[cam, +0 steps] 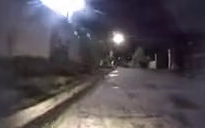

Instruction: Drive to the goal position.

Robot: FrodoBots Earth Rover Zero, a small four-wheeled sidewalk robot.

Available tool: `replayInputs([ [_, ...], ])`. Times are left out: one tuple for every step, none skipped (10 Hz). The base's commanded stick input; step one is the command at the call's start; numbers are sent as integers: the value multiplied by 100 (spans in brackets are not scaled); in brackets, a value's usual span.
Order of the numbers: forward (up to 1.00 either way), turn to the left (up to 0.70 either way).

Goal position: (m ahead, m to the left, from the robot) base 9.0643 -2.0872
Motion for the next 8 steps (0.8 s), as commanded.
replayInputs([
  [50,0],
  [50,0],
  [50,-14],
  [50,-40],
  [50,-50],
  [50,-50],
  [50,-50],
  [50,-50],
])
